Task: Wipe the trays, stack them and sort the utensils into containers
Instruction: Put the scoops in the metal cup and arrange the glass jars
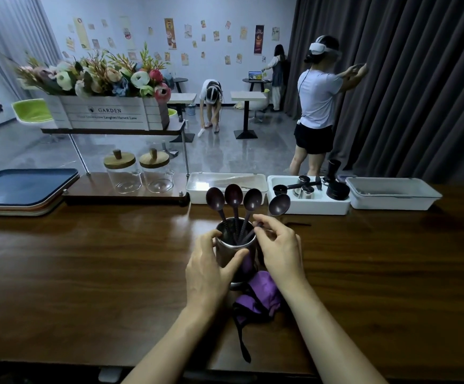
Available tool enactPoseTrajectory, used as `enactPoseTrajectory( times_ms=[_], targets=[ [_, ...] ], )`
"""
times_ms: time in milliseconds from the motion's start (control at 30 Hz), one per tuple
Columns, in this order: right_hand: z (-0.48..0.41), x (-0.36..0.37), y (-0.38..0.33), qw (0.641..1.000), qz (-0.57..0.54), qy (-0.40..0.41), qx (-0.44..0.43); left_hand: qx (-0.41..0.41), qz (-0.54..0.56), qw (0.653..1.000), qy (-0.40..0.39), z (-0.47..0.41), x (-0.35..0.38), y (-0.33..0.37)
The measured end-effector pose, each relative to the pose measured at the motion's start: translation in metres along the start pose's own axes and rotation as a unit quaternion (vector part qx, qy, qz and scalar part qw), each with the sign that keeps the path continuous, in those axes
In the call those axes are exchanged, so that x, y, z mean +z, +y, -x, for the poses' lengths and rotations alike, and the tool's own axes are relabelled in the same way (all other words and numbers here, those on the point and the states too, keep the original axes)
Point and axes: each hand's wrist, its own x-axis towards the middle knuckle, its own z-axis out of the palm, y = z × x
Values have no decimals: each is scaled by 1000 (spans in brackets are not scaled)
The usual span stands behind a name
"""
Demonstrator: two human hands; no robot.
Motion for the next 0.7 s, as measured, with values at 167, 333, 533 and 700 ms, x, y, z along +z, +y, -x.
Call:
enactPoseTrajectory(
  times_ms=[167, 333, 533, 700],
  targets=[
    [6, -1, -3, 998, 66, -16, -3, 18, 55, 998, -16, 1, 4, -9],
    [15, 8, -4, 995, 94, -13, -13, 69, 81, 993, -42, 6, 5, -24],
    [22, 17, -5, 995, 102, 0, -19, 99, 96, 988, -71, 2, 3, -33],
    [23, 20, -1, 997, 80, -1, -12, 108, 98, 986, -82, -2, 3, -40]
  ],
)
